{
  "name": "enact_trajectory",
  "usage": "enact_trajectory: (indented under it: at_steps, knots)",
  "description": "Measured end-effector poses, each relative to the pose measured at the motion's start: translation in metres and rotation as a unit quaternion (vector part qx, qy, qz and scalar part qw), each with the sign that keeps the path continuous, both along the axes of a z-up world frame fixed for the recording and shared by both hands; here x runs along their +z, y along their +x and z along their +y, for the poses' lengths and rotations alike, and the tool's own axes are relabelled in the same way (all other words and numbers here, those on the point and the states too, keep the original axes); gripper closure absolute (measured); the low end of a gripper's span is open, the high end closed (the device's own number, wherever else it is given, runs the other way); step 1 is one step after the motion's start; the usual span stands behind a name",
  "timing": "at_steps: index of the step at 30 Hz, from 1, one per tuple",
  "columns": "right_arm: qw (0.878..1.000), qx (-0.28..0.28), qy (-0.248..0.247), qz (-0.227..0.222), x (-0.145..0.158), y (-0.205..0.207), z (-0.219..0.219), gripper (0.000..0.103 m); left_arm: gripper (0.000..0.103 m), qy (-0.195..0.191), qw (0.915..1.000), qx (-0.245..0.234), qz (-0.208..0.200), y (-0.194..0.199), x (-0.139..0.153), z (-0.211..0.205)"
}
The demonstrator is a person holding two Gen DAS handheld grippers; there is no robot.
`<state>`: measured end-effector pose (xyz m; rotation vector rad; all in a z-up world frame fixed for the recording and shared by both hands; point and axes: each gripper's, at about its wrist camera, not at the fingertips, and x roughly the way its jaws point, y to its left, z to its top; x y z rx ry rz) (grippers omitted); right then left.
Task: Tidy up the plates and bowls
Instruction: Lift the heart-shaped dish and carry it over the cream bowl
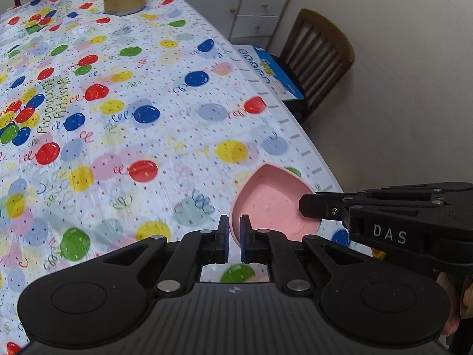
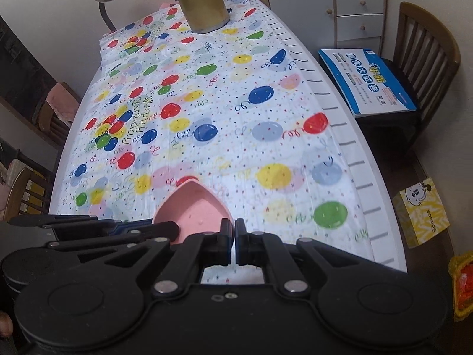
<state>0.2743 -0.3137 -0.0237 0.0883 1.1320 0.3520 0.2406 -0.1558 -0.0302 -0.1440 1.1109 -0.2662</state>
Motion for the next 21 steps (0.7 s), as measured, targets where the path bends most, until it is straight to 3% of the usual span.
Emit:
enact_trajectory:
  at_steps: [12,21]
  knots:
    - [0.999,-0.036,0.001,0.011,-0.006,-0.071,-0.027,0.101,0.097,0.014,0.9985,-0.049,0.018,-0.058,-0.013,-0.029]
    - [0.998,-0.05,0.003,0.034,-0.028,-0.103,-0.038,0.101,0.097,0.037,0.9964,-0.069,0.034,-0.076,-0.029,-0.041]
